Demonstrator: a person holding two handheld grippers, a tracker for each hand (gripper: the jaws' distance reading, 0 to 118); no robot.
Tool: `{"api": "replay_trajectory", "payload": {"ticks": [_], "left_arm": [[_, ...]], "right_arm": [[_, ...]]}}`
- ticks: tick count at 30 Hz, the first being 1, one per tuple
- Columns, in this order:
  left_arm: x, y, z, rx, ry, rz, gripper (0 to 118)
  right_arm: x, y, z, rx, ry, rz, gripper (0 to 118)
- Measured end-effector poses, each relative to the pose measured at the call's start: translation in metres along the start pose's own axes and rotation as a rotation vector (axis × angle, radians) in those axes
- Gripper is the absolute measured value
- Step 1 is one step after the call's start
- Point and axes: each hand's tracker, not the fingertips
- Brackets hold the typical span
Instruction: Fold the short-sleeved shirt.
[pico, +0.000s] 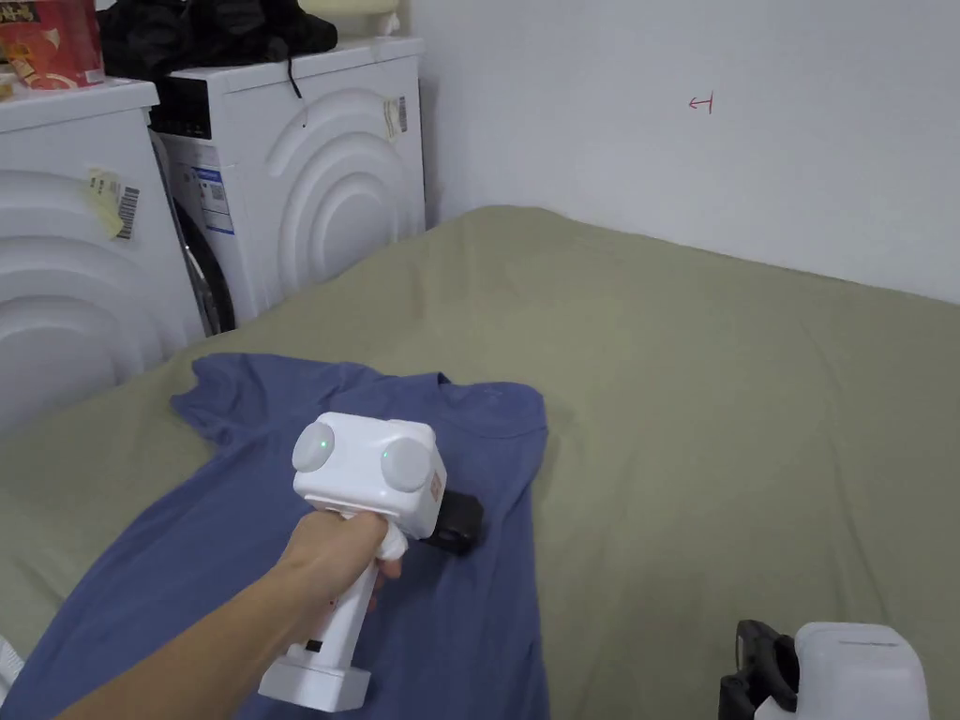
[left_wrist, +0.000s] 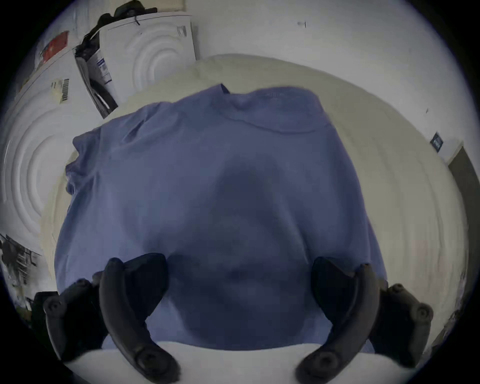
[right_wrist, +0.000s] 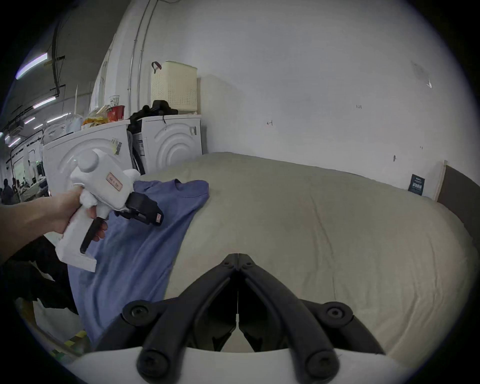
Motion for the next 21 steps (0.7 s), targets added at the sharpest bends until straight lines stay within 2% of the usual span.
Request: {"api": "replay_trajectory", "payload": {"ticks": [2, 3, 4, 5, 6, 7, 10, 13, 17, 19, 21], "left_arm": [[0.001, 0.003, 0.002, 0.005, 0.006, -0.011, 103], [0.002, 0.010, 0.006, 0.007, -0.003, -0.007, 84], [0.005, 0.013, 0.014, 0.026, 0.008, -0.029, 55], [0.006, 0.015, 0.022, 0.063, 0.050, -0.049, 0], [0.006, 0.013, 0.024, 0.064, 0.096, -0.059, 0], [0.003, 0.013, 0.032, 0.057, 0.045, -0.043, 0], [0.004, 0.010, 0.056, 0.100, 0.064, -0.062, 0], [0.010, 0.008, 0.097, 0.151, 0.021, -0.047, 0], [0.049, -0.001, 0.174, 0.220, -0.085, -0.059, 0], [0.079, 0.004, 0.207, 0.276, -0.104, -0.144, 0], [0.111, 0.003, 0.239, 0.326, -0.142, -0.173, 0]], "right_arm": [[0.008, 0.000, 0.005, 0.000, -0.018, 0.006, 1], [0.013, 0.000, 0.008, 0.001, -0.029, 0.003, 1], [0.019, 0.002, 0.011, 0.001, -0.038, -0.009, 1], [0.024, 0.004, 0.015, 0.001, -0.047, -0.021, 1], [0.029, 0.005, 0.019, 0.003, -0.053, -0.033, 1], [0.035, 0.006, 0.025, 0.007, -0.060, -0.044, 1], [0.051, 0.010, 0.045, 0.027, -0.090, -0.044, 1], [0.069, 0.014, 0.069, 0.040, -0.116, -0.064, 1], [0.092, 0.015, 0.106, 0.067, -0.172, -0.092, 1], [0.105, 0.017, 0.127, 0.093, -0.206, -0.125, 1], [0.116, 0.019, 0.147, 0.103, -0.227, -0.153, 1]]}}
